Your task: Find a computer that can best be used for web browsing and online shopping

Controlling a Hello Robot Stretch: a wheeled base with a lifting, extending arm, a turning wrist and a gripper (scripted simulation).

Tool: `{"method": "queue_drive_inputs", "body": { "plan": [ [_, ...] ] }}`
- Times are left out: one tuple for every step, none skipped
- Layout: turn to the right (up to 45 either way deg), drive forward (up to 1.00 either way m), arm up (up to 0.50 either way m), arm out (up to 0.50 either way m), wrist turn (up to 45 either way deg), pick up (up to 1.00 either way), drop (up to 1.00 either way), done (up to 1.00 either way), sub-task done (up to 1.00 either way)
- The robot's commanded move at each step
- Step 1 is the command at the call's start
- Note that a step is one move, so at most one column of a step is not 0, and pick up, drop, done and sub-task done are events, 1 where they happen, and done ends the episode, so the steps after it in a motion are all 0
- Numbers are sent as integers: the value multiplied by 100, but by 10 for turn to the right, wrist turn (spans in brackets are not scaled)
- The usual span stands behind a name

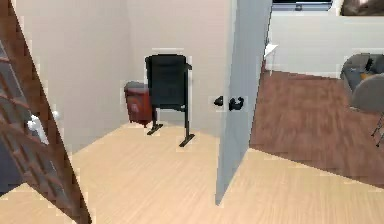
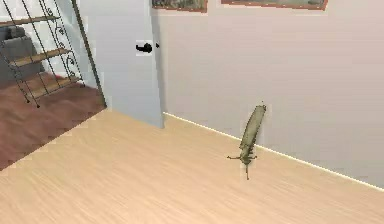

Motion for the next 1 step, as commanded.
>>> {"method": "queue_drive_inputs", "body": {
  "plan": [
    [420,0,0,0,0,0,0,0,0]
  ]
}}
